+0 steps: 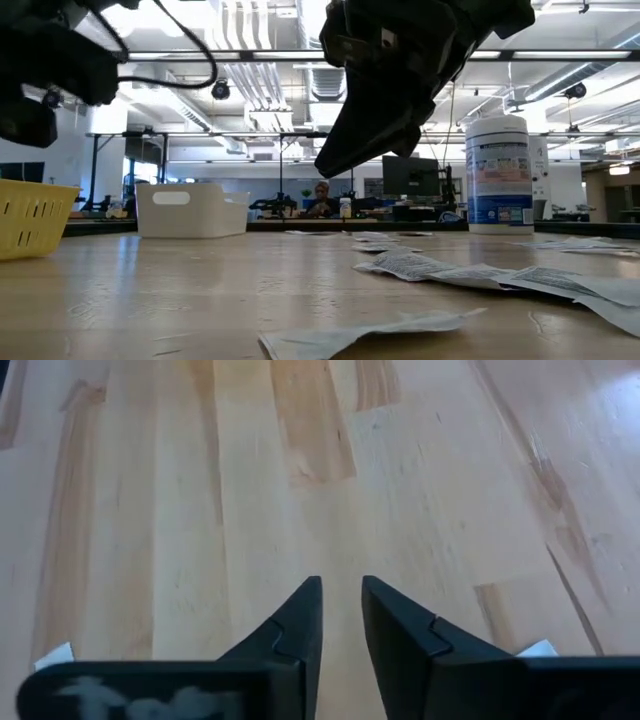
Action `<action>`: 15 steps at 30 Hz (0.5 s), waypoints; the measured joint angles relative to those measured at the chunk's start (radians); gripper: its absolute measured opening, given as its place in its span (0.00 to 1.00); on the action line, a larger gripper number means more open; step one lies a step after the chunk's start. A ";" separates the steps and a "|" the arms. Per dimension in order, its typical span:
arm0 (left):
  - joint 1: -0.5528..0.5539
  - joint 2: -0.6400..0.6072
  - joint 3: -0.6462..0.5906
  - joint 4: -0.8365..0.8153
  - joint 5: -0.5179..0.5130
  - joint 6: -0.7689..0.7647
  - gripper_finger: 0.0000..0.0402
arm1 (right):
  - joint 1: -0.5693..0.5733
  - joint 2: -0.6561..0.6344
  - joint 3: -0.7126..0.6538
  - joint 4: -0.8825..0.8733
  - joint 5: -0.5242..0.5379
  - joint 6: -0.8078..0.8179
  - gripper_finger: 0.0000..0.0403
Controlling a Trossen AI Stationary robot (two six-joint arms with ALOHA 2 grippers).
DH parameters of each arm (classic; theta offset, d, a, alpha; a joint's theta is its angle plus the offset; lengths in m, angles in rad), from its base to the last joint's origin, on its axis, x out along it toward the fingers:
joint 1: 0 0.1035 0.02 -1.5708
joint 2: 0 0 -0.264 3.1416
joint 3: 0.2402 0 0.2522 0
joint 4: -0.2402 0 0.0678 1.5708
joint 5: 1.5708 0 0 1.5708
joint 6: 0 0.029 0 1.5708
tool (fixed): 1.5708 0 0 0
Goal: Pick & Place First Aid Supplies
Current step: Put the towelette pack into the black bin
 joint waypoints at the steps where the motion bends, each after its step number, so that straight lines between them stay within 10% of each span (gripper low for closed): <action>1: 0.002 0.000 0.008 0.000 -0.008 0.011 0.23 | 0.000 0.000 0.000 -0.001 0.000 0.013 0.17; 15: 0.048 0.000 0.088 0.224 -0.216 0.291 0.23 | 0.000 0.000 0.000 -0.082 0.000 0.182 0.16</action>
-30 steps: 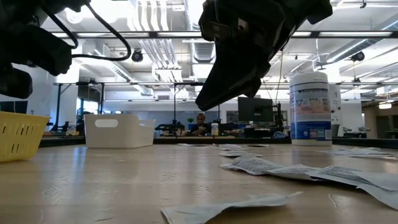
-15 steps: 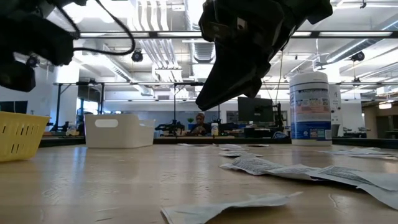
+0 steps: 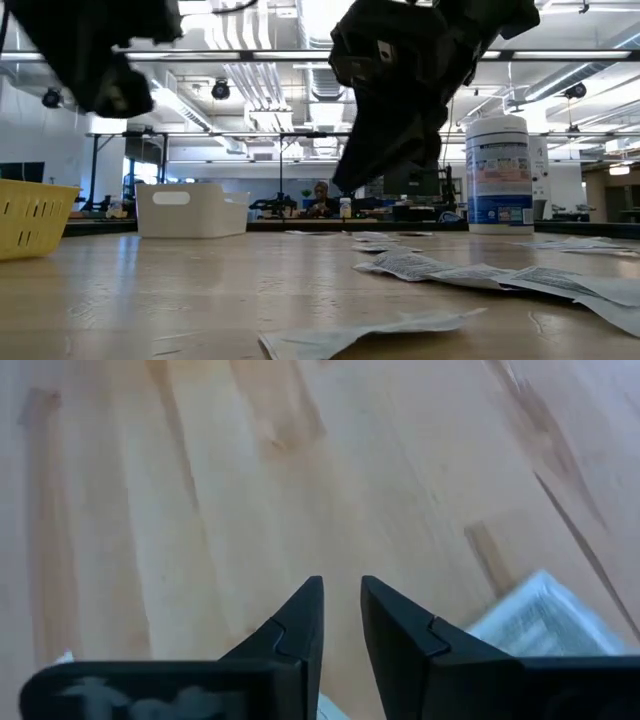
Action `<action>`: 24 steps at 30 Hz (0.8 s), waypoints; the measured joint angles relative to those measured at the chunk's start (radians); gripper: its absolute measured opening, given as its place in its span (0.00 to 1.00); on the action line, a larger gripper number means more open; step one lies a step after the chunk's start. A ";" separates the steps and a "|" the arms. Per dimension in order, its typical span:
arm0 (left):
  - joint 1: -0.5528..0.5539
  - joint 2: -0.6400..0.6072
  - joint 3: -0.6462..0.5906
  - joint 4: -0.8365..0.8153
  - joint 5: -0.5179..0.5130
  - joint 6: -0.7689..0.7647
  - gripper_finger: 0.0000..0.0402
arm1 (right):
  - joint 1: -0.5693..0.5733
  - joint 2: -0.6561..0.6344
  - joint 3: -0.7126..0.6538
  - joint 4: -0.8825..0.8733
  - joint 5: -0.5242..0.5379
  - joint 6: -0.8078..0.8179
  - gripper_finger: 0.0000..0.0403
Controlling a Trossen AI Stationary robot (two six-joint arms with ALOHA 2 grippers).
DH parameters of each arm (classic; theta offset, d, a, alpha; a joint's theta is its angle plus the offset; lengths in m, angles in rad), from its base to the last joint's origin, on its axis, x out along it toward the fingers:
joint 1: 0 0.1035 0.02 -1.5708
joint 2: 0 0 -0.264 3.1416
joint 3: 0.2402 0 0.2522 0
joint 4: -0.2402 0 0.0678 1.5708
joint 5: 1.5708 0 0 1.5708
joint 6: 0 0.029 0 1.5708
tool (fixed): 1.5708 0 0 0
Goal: Pick & Place First Aid Supplies
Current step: Put the towelette pack into the black bin
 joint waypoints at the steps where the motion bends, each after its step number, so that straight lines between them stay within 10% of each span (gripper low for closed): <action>1: 0.000 0.000 0.000 0.035 -0.026 0.021 0.23 | 0.000 0.000 0.000 -0.017 0.000 0.015 0.16; 24: 0.001 0.291 -0.004 0.613 -0.352 0.490 0.23 | 0.025 0.000 0.000 -0.339 0.133 0.169 0.13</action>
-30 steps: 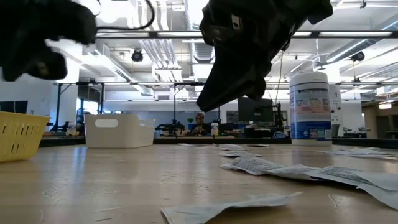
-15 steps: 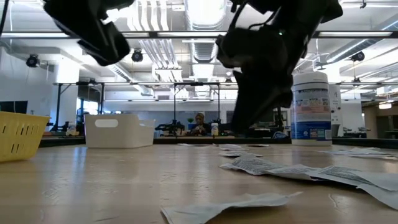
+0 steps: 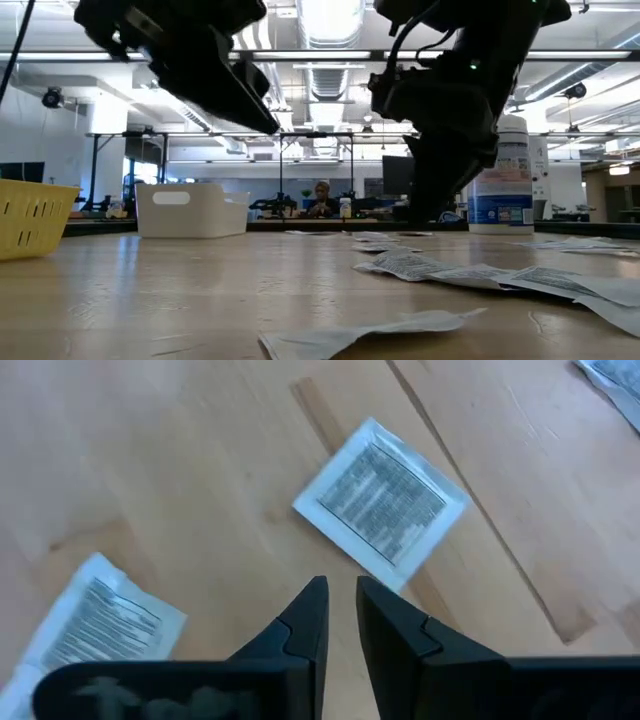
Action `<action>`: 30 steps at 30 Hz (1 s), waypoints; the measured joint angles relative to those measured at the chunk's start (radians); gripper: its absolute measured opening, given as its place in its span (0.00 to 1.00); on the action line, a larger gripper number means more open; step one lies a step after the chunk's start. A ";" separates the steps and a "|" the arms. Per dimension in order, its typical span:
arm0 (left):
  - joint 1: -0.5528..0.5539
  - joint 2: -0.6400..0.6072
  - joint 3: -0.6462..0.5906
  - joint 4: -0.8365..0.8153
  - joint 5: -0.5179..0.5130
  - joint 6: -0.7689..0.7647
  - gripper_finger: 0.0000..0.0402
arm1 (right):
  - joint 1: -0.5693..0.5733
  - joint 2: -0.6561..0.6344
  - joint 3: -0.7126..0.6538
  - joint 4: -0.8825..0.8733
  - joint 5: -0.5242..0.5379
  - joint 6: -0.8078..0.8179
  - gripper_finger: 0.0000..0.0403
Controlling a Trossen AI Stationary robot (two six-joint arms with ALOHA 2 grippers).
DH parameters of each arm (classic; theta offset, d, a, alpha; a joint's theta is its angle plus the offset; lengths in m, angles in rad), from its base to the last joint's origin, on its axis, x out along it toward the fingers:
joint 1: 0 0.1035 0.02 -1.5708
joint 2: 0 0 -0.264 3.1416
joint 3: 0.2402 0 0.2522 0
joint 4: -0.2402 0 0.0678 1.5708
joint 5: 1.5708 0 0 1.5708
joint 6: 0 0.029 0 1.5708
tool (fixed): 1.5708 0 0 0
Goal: Pick & Place First Aid Supplies
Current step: Put the towelette pack into the black bin
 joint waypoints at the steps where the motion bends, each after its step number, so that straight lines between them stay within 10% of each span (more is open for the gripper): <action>1: 0.000 0.011 0.000 0.007 -0.018 0.007 0.23 | 0.000 0.000 0.000 -0.011 0.002 0.000 0.13; 13: 0.012 0.092 0.000 0.038 -0.223 0.013 0.23 | 0.001 -0.001 0.000 -0.117 0.143 -0.003 0.13; 30: 0.013 -0.038 0.000 -0.299 -0.215 -0.148 0.23 | -0.059 0.035 -0.049 0.103 0.096 -0.037 0.13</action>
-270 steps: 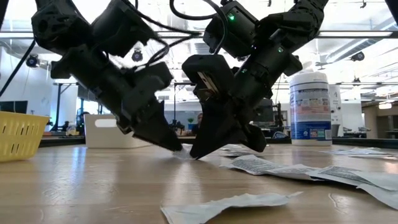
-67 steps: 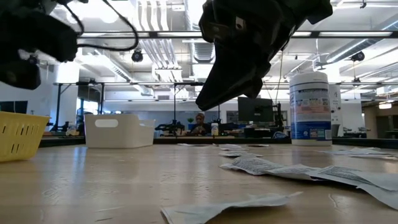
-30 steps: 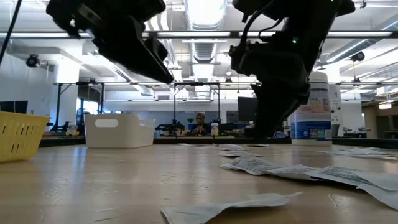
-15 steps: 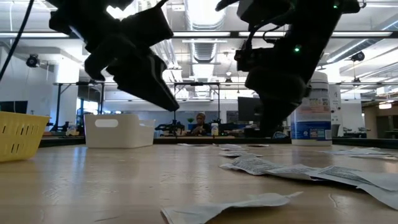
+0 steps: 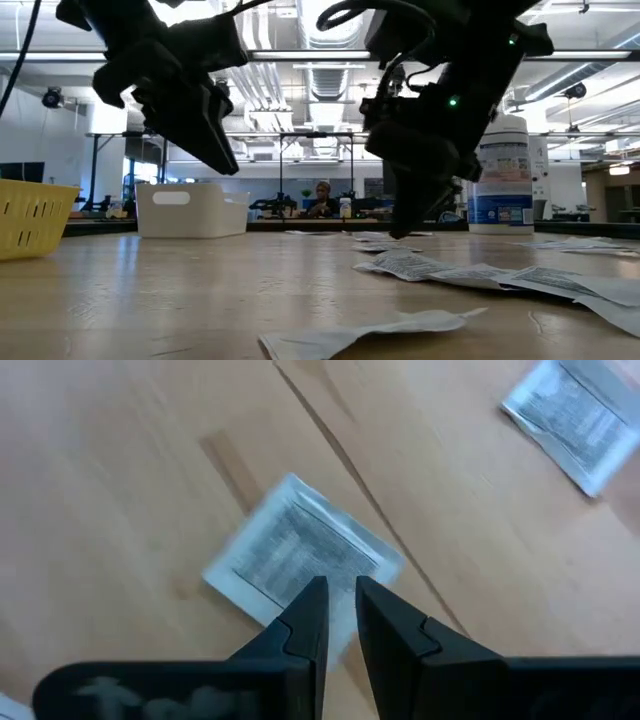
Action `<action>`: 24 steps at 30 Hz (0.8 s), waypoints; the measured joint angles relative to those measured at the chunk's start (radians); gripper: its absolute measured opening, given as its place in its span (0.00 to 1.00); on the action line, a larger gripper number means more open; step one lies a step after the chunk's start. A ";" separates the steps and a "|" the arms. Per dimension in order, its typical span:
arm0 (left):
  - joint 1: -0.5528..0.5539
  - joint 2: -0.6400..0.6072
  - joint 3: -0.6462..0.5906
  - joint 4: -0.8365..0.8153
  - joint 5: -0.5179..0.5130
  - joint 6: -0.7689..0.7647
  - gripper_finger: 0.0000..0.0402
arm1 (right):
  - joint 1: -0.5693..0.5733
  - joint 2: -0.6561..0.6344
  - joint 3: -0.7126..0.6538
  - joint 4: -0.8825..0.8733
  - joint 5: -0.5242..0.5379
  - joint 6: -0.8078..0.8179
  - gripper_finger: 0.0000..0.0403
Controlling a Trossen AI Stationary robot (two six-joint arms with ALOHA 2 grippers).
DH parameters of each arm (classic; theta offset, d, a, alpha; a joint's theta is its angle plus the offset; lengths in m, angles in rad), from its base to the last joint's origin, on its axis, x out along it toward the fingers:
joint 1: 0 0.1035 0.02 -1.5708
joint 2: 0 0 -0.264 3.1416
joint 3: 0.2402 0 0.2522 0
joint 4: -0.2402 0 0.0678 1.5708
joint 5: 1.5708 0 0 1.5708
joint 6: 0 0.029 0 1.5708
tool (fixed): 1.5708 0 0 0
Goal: Pick & Place First Aid Supplies
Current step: Put the towelette pack into the black bin
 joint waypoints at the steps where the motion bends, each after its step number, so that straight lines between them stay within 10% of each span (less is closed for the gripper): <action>1: 0.000 -0.001 0.000 0.001 0.008 0.000 0.23 | -0.002 0.007 0.000 0.008 -0.003 0.000 0.13; 13: -0.002 0.002 -0.060 0.054 0.068 -0.022 0.23 | -0.024 0.101 0.005 0.215 -0.055 0.000 0.13; 24: -0.002 0.002 -0.243 0.553 0.070 -0.024 0.23 | -0.026 0.106 0.014 0.286 -0.080 -0.017 0.13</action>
